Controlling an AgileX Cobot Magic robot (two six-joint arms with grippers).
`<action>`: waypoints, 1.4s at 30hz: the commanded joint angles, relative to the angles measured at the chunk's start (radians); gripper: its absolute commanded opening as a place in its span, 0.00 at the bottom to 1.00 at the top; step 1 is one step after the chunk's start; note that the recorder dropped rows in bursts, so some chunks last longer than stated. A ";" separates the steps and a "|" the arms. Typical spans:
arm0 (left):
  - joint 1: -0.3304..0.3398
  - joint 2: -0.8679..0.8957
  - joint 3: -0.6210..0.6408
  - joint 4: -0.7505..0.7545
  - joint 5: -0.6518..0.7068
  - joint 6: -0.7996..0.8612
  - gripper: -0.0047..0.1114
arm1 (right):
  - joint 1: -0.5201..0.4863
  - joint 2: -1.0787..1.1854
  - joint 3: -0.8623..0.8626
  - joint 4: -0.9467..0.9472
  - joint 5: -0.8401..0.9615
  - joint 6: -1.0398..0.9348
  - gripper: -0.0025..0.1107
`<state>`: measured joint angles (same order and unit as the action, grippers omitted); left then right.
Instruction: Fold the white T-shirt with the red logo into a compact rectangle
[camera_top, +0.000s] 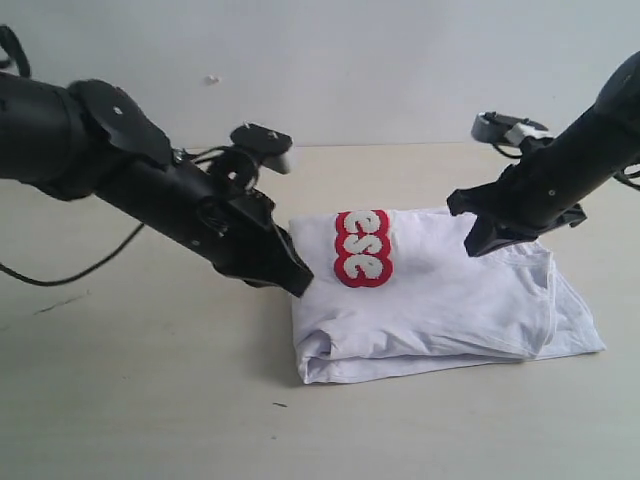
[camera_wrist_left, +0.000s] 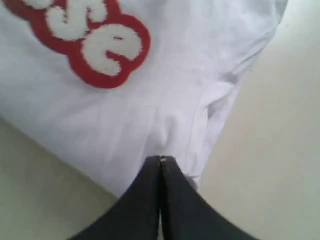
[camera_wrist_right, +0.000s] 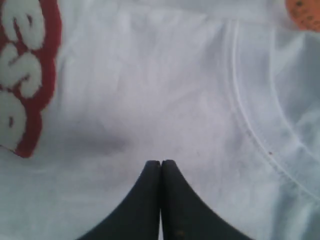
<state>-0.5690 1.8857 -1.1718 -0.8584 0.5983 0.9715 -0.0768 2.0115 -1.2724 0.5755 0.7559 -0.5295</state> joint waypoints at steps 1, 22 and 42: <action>-0.061 0.118 0.009 -0.057 -0.083 0.047 0.04 | 0.013 0.075 -0.001 -0.056 -0.003 0.032 0.02; -0.045 -0.060 0.009 0.172 -0.014 -0.016 0.04 | 0.151 0.028 0.000 0.338 0.049 -0.262 0.02; 0.012 -0.081 0.009 0.120 -0.057 -0.031 0.04 | 0.245 0.052 -0.003 0.270 -0.098 -0.209 0.02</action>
<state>-0.5588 1.8124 -1.1639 -0.7249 0.5538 0.9462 0.1662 2.1310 -1.2786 0.8863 0.6431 -0.7337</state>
